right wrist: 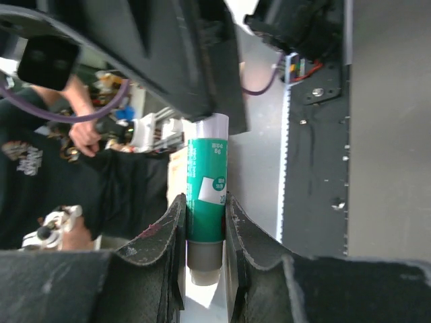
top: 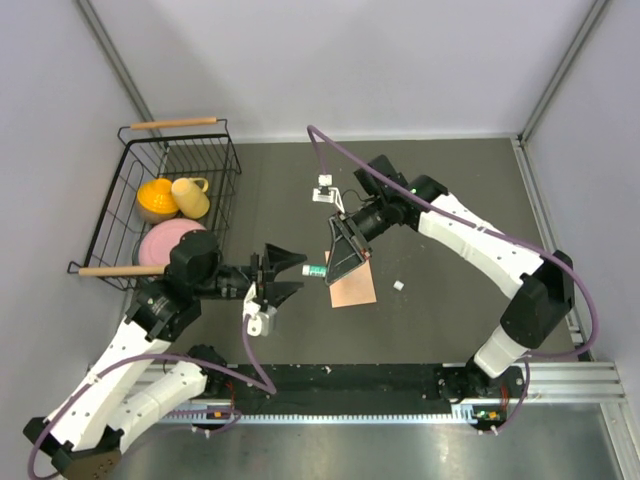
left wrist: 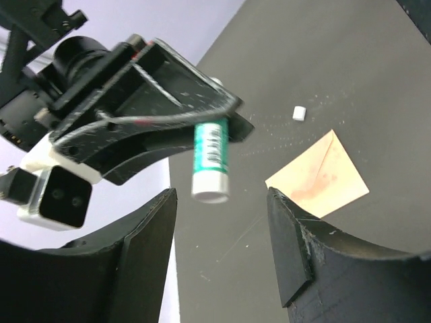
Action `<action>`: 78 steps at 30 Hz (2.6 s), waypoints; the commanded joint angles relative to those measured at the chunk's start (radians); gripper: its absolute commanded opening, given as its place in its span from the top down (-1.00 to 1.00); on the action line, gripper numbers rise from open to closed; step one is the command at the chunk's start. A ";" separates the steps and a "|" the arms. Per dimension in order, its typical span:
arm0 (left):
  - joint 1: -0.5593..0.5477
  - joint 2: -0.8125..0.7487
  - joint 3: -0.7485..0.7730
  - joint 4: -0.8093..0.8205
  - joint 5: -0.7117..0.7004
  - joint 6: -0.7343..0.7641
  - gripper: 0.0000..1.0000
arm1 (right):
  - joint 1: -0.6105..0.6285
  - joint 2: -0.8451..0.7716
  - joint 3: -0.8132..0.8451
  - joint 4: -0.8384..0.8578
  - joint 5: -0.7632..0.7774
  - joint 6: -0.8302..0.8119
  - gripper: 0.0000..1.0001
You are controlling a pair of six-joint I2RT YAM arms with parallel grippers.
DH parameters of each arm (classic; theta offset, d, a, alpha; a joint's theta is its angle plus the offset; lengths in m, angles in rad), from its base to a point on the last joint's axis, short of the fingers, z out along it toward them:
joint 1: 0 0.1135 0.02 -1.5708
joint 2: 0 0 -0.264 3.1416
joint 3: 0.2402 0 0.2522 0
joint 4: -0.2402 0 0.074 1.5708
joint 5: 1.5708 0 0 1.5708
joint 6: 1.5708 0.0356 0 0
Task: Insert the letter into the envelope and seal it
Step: Screw the solid glue.
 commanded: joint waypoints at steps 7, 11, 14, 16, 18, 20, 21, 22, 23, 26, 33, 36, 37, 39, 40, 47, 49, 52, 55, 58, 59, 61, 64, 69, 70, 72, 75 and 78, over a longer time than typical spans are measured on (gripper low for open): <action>-0.066 0.029 0.019 -0.032 -0.096 0.162 0.00 | 0.019 -0.031 0.000 0.044 -0.147 0.063 1.00; -0.073 0.023 0.027 -0.023 -0.088 0.124 0.23 | 0.019 -0.031 0.000 0.043 -0.115 0.066 1.00; -0.087 0.010 0.019 0.005 -0.109 0.101 -0.09 | 0.021 -0.023 -0.003 0.044 -0.111 0.077 1.00; -0.096 0.006 0.018 0.013 -0.132 0.101 -0.14 | 0.021 -0.017 -0.005 0.043 -0.109 0.080 1.00; -0.115 0.007 0.025 0.022 -0.152 0.096 -0.12 | 0.019 -0.012 -0.006 0.044 -0.111 0.083 1.00; -0.139 0.009 0.030 0.023 -0.175 0.105 -0.08 | 0.022 -0.012 -0.009 0.046 -0.109 0.086 1.00; -0.149 0.009 0.033 0.028 -0.183 0.112 -0.04 | 0.022 -0.011 -0.009 0.046 -0.109 0.086 1.00; -0.173 0.012 0.034 0.028 -0.192 0.116 0.02 | 0.021 -0.009 -0.011 0.047 -0.109 0.091 1.00; -0.190 0.016 0.039 0.028 -0.218 0.118 0.07 | 0.022 -0.008 -0.011 0.047 -0.108 0.092 1.00; -0.251 0.024 0.048 0.030 -0.278 0.138 0.34 | 0.022 -0.008 -0.012 0.049 -0.108 0.100 1.00; -0.284 0.043 0.071 -0.023 -0.326 0.068 0.99 | 0.017 -0.057 0.041 0.026 0.024 0.007 1.00; -0.282 0.101 0.129 -0.026 -0.320 -0.240 1.00 | 0.017 -0.098 0.116 -0.020 0.186 -0.154 1.00; -0.278 0.119 0.148 -0.029 -0.315 -0.311 1.00 | 0.017 -0.113 0.136 -0.022 0.278 -0.237 1.00; -0.270 0.167 0.198 -0.012 -0.298 -0.555 1.00 | 0.037 -0.168 0.143 -0.022 0.380 -0.387 1.00; -0.255 0.182 0.212 0.006 -0.274 -0.647 1.00 | 0.056 -0.190 0.132 -0.020 0.490 -0.450 1.00; -0.020 0.285 0.161 0.435 0.080 -1.533 1.00 | 0.266 -0.451 -0.184 0.303 0.972 -0.877 1.00; 0.035 0.337 0.136 0.517 0.129 -1.807 1.00 | 0.341 -0.497 -0.309 0.478 1.131 -1.012 1.00; 0.078 0.394 0.078 0.669 0.148 -2.109 1.00 | 0.410 -0.572 -0.529 0.841 1.317 -1.259 1.00; 0.124 0.409 -0.066 0.896 0.154 -2.440 0.90 | 0.416 -0.604 -0.612 0.984 1.330 -1.356 1.00; 0.155 0.399 -0.079 0.922 0.168 -2.395 0.63 | 0.416 -0.597 -0.518 0.800 1.319 -1.228 1.00; 0.163 0.388 -0.068 0.948 0.189 -2.316 0.26 | 0.403 -0.589 -0.482 0.735 1.305 -1.175 1.00; 0.209 0.363 -0.018 0.775 0.225 -2.160 -0.15 | 0.369 -0.585 -0.425 0.651 1.235 -1.030 1.00; 0.269 0.299 0.125 0.424 0.183 -1.697 -0.61 | 0.288 -0.563 -0.384 0.516 1.088 -0.875 1.00; 0.259 0.126 0.182 0.143 0.153 -0.764 -0.73 | 0.105 -0.410 -0.157 0.184 0.665 -0.506 1.00; 0.249 0.095 0.142 0.129 0.144 -0.659 -0.68 | 0.079 -0.361 -0.132 0.149 0.590 -0.465 1.00; 0.180 0.027 0.105 0.073 0.105 -0.359 -0.64 | 0.026 -0.310 -0.082 0.107 0.414 -0.332 1.00; 0.017 -0.003 0.056 0.013 -0.066 -0.056 -0.54 | -0.005 -0.227 -0.036 0.095 0.214 -0.186 1.00; -0.108 0.006 0.051 0.019 -0.198 0.084 -0.46 | -0.006 -0.160 -0.020 0.093 0.082 -0.072 1.00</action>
